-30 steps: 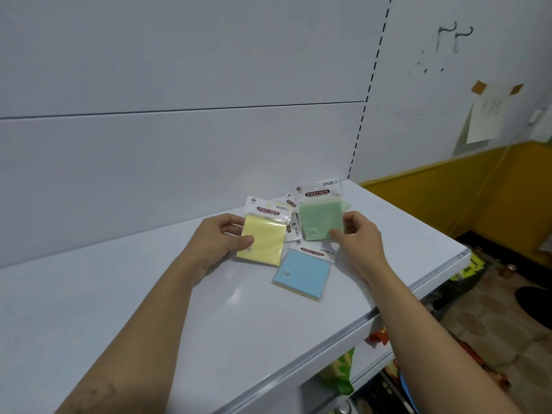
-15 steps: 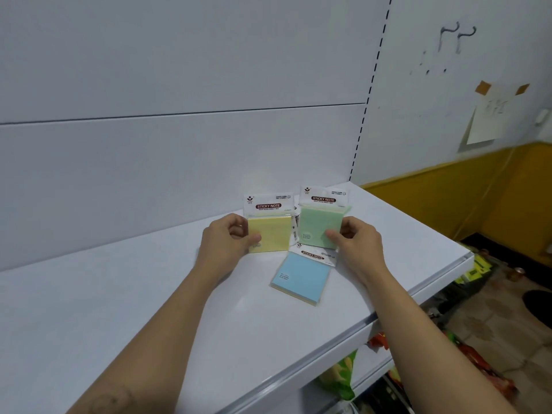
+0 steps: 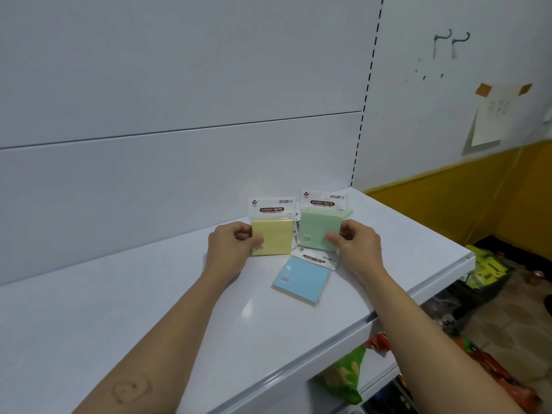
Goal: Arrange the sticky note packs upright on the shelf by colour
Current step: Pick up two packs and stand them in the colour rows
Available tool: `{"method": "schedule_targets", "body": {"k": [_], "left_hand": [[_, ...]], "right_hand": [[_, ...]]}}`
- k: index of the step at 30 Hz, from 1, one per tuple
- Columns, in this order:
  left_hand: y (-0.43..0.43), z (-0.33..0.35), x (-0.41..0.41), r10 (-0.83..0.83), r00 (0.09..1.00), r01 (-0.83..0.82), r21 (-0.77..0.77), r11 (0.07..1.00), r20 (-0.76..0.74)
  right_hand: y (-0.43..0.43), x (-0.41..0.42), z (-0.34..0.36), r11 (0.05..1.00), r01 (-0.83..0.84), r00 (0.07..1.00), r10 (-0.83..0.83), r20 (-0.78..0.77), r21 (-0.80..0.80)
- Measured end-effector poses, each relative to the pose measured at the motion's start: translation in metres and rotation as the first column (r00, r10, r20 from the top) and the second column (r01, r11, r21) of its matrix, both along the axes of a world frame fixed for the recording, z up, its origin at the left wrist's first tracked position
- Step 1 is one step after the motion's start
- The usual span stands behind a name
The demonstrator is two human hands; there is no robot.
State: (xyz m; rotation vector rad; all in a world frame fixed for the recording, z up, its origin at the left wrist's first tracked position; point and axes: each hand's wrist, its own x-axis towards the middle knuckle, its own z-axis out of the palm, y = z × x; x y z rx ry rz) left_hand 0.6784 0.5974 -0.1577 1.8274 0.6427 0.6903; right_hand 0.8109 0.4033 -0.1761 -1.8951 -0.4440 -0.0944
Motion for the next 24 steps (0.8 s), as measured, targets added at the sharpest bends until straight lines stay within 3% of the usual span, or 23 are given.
{"method": "schedule_targets", "body": {"k": [5, 11, 24], "left_hand": [[0.000, 0.013, -0.016, 0.030, 0.998, -0.027, -0.052, 0.998, 0.057], [0.020, 0.039, -0.042, 0.057, 0.996, -0.063, 0.090, 0.994, 0.068], [0.077, 0.075, -0.122, 0.250, 0.952, -0.275, 0.136, 0.952, 0.176]], "right_hand": [[-0.002, -0.007, 0.004, 0.999, 0.036, 0.999, -0.036, -0.003, 0.028], [0.005, -0.017, 0.019, 0.998, 0.029, 0.999, -0.030, 0.013, 0.058], [0.101, -0.075, 0.102, 0.956, -0.267, 0.948, 0.239, 0.212, 0.118]]}}
